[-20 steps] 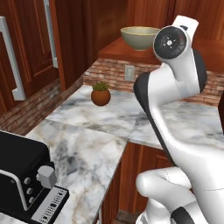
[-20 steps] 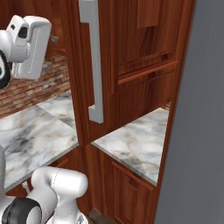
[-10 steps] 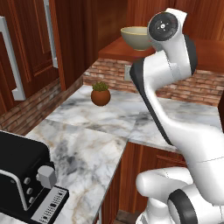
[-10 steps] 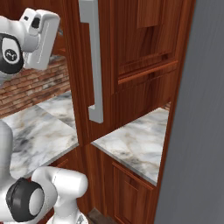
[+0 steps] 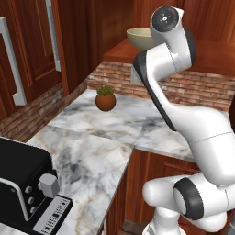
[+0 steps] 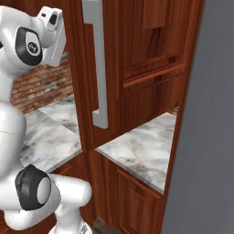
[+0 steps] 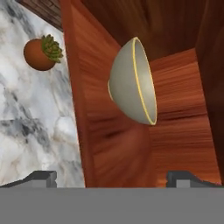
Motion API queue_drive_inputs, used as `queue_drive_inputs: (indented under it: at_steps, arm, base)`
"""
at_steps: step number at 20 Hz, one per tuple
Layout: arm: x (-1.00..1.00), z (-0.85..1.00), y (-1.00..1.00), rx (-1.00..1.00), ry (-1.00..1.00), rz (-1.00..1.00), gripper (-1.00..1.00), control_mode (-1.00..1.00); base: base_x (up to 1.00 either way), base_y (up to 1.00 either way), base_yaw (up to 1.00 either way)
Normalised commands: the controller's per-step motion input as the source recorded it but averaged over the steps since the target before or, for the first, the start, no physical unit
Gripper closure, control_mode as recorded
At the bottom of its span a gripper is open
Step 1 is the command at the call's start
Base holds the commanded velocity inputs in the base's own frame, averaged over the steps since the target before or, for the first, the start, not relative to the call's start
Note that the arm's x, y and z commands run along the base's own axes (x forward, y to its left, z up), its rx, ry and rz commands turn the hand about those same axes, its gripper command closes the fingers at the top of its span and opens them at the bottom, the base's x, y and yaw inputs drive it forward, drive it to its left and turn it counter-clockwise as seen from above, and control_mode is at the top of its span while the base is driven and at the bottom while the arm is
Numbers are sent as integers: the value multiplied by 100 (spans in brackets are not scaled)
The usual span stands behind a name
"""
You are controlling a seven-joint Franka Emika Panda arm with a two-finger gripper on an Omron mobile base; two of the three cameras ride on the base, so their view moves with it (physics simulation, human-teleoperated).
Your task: Pick up the bowls from the cabinet and place each bowl in front of a stool on the dining counter.
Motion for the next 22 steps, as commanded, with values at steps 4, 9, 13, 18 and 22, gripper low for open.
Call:
queue_drive_inputs:
  at_steps: [4, 9, 13, 18, 22]
  arm:
    - [49, -6, 0, -1, 14, 4, -100, -100]
    - [47, 0, 5, 0, 3, 0, -100, -100]
    - [47, 0, 2, -1, 1, 0, -100, -100]
    - [36, -6, -2, 0, 0, 0, -100, -100]
    - [34, -12, -1, 0, 2, 2, -100, -100]
  base:
    - [0, 0, 0]
    - [0, 0, 0]
    - [0, 0, 0]
    - [0, 0, 0]
    - [0, 0, 0]
